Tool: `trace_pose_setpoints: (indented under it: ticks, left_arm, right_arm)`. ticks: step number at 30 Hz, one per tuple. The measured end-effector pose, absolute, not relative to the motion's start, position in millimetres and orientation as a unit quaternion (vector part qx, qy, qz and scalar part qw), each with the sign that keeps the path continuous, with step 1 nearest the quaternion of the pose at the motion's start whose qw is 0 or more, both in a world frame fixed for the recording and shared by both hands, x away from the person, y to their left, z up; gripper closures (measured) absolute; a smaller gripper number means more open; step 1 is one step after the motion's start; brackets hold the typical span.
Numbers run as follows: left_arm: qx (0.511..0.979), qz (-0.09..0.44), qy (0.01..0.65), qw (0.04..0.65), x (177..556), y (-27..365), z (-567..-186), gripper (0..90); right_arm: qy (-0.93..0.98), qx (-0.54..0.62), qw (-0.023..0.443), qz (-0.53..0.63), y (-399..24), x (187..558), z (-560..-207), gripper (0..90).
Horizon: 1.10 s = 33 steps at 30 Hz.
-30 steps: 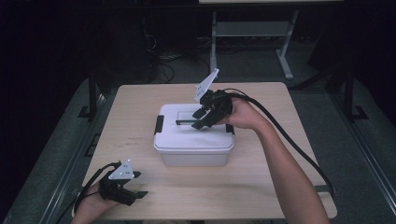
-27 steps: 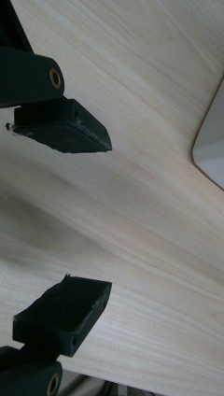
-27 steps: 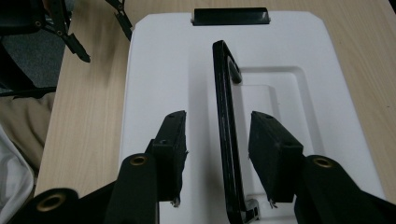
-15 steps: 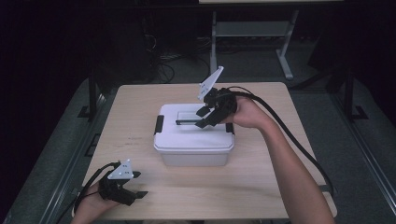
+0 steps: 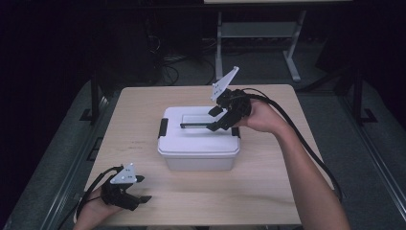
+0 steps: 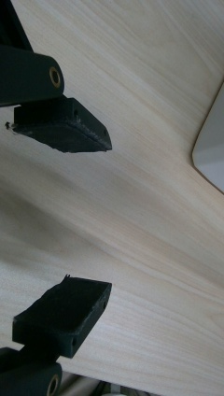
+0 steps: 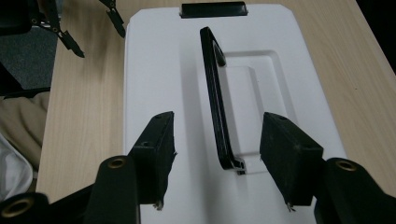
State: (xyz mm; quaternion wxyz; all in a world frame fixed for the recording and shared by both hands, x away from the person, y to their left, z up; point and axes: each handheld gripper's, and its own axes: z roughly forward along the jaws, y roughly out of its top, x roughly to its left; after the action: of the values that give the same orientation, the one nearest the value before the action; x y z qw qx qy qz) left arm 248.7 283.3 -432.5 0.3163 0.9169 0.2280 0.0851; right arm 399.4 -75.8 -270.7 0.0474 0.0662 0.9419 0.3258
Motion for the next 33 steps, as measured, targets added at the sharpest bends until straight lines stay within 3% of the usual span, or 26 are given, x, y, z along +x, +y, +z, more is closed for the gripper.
trace_pose_setpoints:
  ticks: [33]
  left_arm:
    - [0.916,0.087,0.231,0.317,250.2,286.6,-431.8,26.8]
  right_arm:
    - [0.940,0.092,0.073,0.322,-122.5,381.8,-257.0,42.8]
